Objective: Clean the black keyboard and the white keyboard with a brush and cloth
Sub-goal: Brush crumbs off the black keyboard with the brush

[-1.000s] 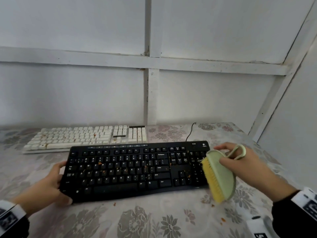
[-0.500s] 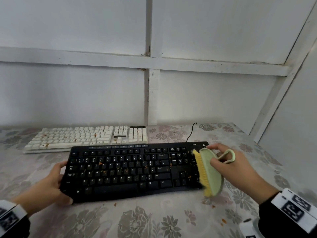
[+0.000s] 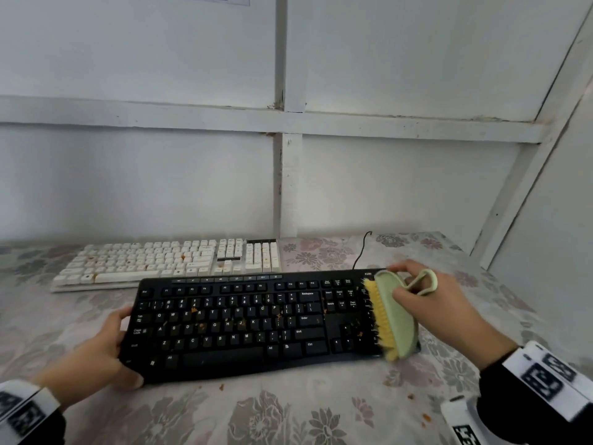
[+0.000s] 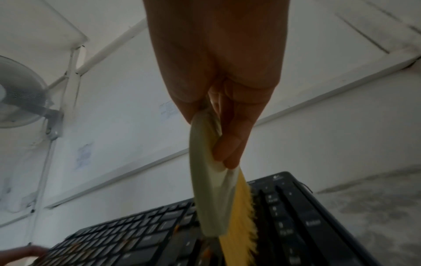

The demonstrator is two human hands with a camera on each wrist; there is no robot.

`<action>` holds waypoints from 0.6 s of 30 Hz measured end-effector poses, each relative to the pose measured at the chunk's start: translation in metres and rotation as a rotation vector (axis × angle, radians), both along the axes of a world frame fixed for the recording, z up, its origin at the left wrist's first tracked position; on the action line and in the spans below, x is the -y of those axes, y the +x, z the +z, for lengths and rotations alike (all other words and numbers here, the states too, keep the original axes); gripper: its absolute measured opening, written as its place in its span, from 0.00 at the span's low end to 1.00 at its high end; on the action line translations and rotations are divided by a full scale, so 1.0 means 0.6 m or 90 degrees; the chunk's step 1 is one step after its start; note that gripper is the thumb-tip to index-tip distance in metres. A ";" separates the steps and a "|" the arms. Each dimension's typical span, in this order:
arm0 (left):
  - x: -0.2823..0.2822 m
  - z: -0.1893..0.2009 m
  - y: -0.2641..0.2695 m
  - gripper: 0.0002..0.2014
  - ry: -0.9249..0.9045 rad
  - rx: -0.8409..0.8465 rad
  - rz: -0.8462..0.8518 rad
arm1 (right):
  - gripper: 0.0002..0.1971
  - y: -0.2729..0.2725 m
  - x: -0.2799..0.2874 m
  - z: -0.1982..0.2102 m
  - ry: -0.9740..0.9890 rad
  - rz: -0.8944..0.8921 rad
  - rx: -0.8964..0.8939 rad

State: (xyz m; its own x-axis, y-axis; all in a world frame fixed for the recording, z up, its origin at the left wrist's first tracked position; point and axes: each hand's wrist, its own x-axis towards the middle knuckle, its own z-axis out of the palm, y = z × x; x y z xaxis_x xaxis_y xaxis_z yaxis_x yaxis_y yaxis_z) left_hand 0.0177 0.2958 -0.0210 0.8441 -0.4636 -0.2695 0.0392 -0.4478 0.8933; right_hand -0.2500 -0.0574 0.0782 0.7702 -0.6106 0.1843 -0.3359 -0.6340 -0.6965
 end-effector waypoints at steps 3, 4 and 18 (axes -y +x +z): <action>-0.006 -0.007 0.006 0.61 0.009 0.000 0.000 | 0.14 -0.019 -0.016 -0.003 -0.003 0.024 -0.054; -0.006 -0.009 0.006 0.61 0.007 0.001 -0.001 | 0.13 -0.021 -0.016 0.001 -0.005 0.021 -0.062; 0.001 -0.005 0.000 0.59 -0.020 0.005 -0.003 | 0.12 -0.027 -0.007 0.014 0.018 0.039 -0.076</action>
State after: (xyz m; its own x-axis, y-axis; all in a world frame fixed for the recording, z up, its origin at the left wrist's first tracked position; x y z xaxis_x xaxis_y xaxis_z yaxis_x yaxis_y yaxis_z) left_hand 0.0176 0.2953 -0.0240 0.8437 -0.4758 -0.2486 0.0307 -0.4196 0.9072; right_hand -0.2660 -0.0533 0.0866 0.8216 -0.5654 0.0728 -0.3787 -0.6368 -0.6716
